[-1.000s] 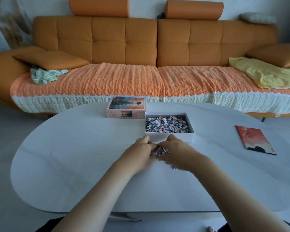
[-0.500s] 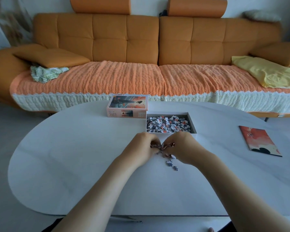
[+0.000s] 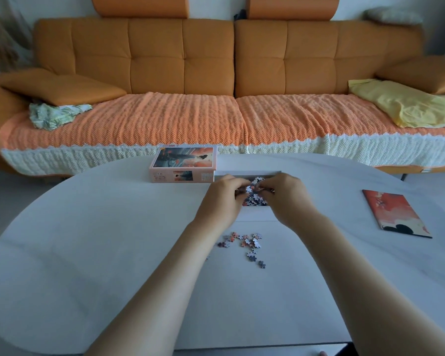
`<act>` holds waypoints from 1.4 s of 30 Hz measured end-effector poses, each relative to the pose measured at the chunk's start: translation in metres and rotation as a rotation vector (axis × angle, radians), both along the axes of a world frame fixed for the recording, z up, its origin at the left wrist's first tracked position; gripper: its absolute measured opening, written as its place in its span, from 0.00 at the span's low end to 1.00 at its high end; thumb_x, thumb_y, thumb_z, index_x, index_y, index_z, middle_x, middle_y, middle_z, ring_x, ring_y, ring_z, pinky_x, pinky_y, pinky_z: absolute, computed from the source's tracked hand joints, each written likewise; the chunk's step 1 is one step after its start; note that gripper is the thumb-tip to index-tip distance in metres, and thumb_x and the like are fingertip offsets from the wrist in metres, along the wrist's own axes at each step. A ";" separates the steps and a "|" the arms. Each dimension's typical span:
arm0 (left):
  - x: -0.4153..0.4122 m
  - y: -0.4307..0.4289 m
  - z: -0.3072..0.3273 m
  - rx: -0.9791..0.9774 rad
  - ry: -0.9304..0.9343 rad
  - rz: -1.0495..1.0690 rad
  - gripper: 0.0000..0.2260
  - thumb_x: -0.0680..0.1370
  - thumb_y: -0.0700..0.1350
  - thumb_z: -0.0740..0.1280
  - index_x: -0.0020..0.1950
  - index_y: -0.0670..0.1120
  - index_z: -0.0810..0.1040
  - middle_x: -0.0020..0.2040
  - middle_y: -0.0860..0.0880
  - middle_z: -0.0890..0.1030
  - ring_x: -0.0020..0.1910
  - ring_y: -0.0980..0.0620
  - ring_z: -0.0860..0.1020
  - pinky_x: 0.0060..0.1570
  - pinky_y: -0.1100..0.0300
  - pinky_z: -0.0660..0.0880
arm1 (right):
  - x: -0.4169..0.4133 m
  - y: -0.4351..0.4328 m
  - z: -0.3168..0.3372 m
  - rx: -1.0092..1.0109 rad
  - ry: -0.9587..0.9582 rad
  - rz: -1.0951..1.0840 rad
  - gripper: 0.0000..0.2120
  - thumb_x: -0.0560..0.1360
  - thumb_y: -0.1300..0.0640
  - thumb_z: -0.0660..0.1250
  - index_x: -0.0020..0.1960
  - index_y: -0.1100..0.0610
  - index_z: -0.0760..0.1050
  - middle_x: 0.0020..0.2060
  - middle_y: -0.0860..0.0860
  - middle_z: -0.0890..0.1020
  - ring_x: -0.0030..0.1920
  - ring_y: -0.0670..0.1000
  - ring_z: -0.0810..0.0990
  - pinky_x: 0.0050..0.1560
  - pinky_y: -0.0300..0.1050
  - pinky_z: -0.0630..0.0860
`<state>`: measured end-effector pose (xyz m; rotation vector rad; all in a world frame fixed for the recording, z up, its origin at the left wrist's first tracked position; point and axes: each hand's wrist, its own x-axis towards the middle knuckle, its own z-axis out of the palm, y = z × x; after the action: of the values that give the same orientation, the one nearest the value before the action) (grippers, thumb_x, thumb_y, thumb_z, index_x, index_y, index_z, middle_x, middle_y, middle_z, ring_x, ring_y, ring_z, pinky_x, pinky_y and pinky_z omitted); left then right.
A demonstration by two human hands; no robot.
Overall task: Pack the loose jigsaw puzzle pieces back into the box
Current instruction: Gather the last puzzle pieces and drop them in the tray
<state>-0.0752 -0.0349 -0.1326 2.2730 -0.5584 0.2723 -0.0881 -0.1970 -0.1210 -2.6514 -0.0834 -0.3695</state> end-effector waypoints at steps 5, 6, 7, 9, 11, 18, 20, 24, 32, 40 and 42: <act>0.001 -0.001 -0.002 0.113 -0.026 -0.064 0.17 0.80 0.39 0.64 0.69 0.48 0.75 0.62 0.50 0.77 0.57 0.51 0.76 0.56 0.60 0.72 | -0.002 -0.001 -0.008 -0.125 0.039 0.059 0.14 0.80 0.58 0.59 0.61 0.50 0.78 0.54 0.53 0.78 0.54 0.58 0.77 0.53 0.55 0.75; 0.002 0.003 -0.001 0.125 -0.056 -0.046 0.16 0.80 0.40 0.64 0.67 0.48 0.76 0.61 0.50 0.77 0.56 0.51 0.76 0.56 0.59 0.72 | -0.002 -0.002 -0.007 -0.093 0.012 0.054 0.15 0.80 0.61 0.59 0.62 0.52 0.78 0.56 0.53 0.78 0.55 0.58 0.77 0.54 0.55 0.75; 0.002 0.007 0.000 0.148 -0.089 -0.024 0.14 0.80 0.39 0.64 0.65 0.47 0.78 0.60 0.50 0.78 0.56 0.50 0.76 0.56 0.57 0.73 | -0.002 -0.003 -0.005 -0.066 -0.019 0.045 0.16 0.79 0.63 0.58 0.62 0.53 0.79 0.58 0.53 0.78 0.55 0.58 0.77 0.55 0.54 0.75; 0.002 0.015 0.000 0.221 -0.136 -0.003 0.12 0.79 0.39 0.63 0.59 0.48 0.81 0.56 0.50 0.79 0.54 0.49 0.77 0.55 0.52 0.74 | -0.004 -0.004 -0.002 -0.037 -0.038 0.028 0.17 0.78 0.65 0.57 0.60 0.54 0.80 0.57 0.53 0.80 0.54 0.56 0.79 0.54 0.52 0.77; -0.001 0.020 -0.001 0.312 -0.136 -0.044 0.12 0.79 0.41 0.62 0.57 0.49 0.82 0.55 0.51 0.80 0.54 0.50 0.76 0.58 0.51 0.72 | -0.010 0.000 0.000 -0.058 0.022 0.057 0.17 0.76 0.65 0.57 0.54 0.53 0.82 0.50 0.51 0.84 0.48 0.55 0.80 0.47 0.50 0.78; -0.013 0.030 -0.006 0.323 -0.222 -0.118 0.12 0.79 0.40 0.62 0.60 0.47 0.80 0.57 0.53 0.79 0.57 0.50 0.76 0.57 0.52 0.71 | -0.023 0.003 -0.001 -0.093 0.054 0.145 0.20 0.74 0.67 0.56 0.55 0.53 0.82 0.54 0.50 0.83 0.56 0.54 0.79 0.57 0.50 0.77; -0.018 0.037 -0.004 0.300 -0.291 -0.112 0.12 0.77 0.36 0.63 0.57 0.46 0.81 0.53 0.53 0.79 0.52 0.50 0.76 0.52 0.53 0.73 | -0.028 0.002 0.002 -0.072 -0.064 0.185 0.21 0.73 0.69 0.58 0.56 0.55 0.83 0.58 0.50 0.82 0.59 0.52 0.78 0.61 0.47 0.75; -0.035 0.057 0.005 0.247 -0.115 -0.076 0.10 0.77 0.40 0.64 0.52 0.54 0.79 0.46 0.62 0.74 0.39 0.61 0.73 0.39 0.64 0.69 | -0.041 0.003 0.008 -0.048 -0.070 0.306 0.17 0.73 0.67 0.62 0.51 0.51 0.84 0.46 0.44 0.81 0.42 0.38 0.76 0.48 0.37 0.73; -0.056 0.089 -0.004 0.554 0.314 -0.133 0.20 0.75 0.46 0.71 0.66 0.55 0.76 0.54 0.56 0.72 0.47 0.58 0.74 0.53 0.64 0.70 | -0.063 0.002 0.002 -0.193 0.533 0.283 0.37 0.65 0.44 0.77 0.71 0.43 0.68 0.59 0.44 0.71 0.55 0.48 0.73 0.56 0.43 0.73; -0.058 0.062 -0.019 0.365 0.124 -0.077 0.15 0.75 0.40 0.70 0.61 0.48 0.80 0.50 0.50 0.79 0.49 0.52 0.77 0.51 0.62 0.72 | -0.059 0.019 -0.007 -0.080 0.405 0.199 0.13 0.73 0.51 0.73 0.57 0.51 0.81 0.47 0.47 0.79 0.45 0.48 0.77 0.45 0.39 0.75; -0.058 0.054 -0.020 0.371 0.098 -0.090 0.11 0.76 0.41 0.69 0.58 0.47 0.80 0.49 0.50 0.77 0.50 0.50 0.77 0.50 0.59 0.72 | -0.058 0.022 -0.010 -0.060 0.381 0.191 0.13 0.72 0.51 0.73 0.56 0.51 0.82 0.45 0.47 0.79 0.44 0.48 0.78 0.43 0.39 0.74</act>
<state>-0.1334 0.0189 -0.1524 2.5903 -0.7047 0.0104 -0.1457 -0.1751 -0.1307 -2.6929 -0.2258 0.2037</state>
